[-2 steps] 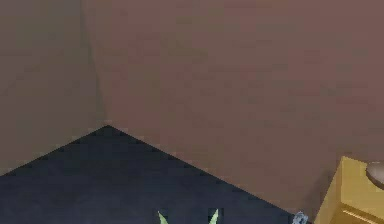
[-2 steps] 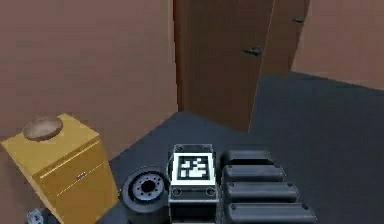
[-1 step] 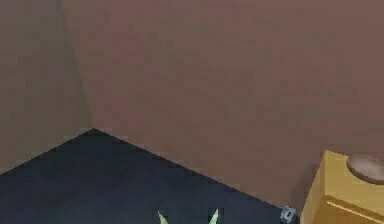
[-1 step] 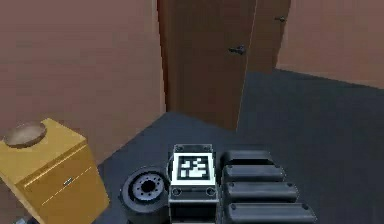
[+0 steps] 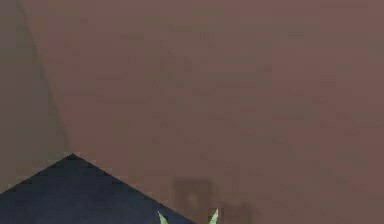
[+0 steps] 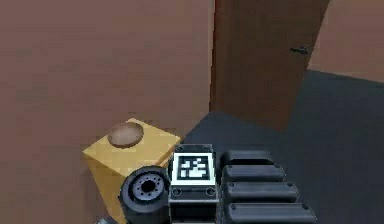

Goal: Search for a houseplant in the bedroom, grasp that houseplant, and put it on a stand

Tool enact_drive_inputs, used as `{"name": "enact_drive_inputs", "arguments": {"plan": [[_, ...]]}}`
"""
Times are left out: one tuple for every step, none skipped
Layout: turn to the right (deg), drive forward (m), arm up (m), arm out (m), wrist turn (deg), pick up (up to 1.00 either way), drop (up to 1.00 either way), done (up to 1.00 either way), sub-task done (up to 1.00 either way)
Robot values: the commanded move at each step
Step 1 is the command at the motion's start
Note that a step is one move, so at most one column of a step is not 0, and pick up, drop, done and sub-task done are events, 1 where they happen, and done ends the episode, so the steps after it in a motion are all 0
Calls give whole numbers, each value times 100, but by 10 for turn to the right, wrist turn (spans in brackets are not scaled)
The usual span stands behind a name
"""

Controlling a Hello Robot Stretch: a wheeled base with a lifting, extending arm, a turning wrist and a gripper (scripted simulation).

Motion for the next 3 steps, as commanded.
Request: {"name": "enact_drive_inputs", "arguments": {"plan": [[30,0,0,0,0,0,0,0,0],[0,40,0,0,0,0,0,0,0],[-450,0,0,0,0,0,0,0,0]]}}
